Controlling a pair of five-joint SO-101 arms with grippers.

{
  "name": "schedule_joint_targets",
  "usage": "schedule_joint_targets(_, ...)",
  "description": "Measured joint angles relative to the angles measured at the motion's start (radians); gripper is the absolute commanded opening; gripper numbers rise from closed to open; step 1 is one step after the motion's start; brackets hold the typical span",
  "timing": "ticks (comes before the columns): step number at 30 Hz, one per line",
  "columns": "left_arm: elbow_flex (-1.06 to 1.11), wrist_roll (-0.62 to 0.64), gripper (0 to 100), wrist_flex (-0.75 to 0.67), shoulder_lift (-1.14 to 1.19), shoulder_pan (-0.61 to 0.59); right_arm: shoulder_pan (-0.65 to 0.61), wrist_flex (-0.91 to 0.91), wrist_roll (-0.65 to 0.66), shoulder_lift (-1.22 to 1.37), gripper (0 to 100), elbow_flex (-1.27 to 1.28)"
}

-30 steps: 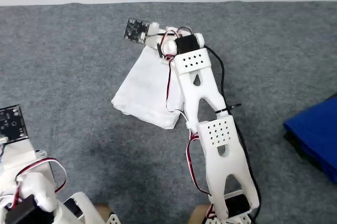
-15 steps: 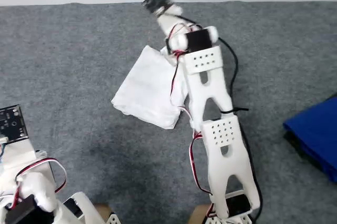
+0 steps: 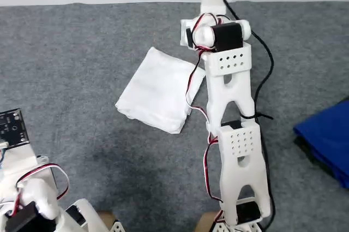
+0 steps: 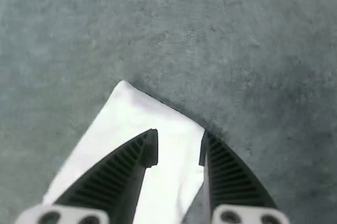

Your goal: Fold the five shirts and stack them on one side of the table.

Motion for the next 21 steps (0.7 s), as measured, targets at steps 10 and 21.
schedule_joint_targets(10, 0.014, 0.0, 0, 0.0, 0.0, 0.0, -0.048, 0.0, -0.292, -0.193, 15.0, 0.539)
schedule_joint_targets(21, 0.021, -0.015, 0, 0.0, 0.0, 0.0, -0.124, -0.006, -0.442, -0.305, 38.7, 0.796)
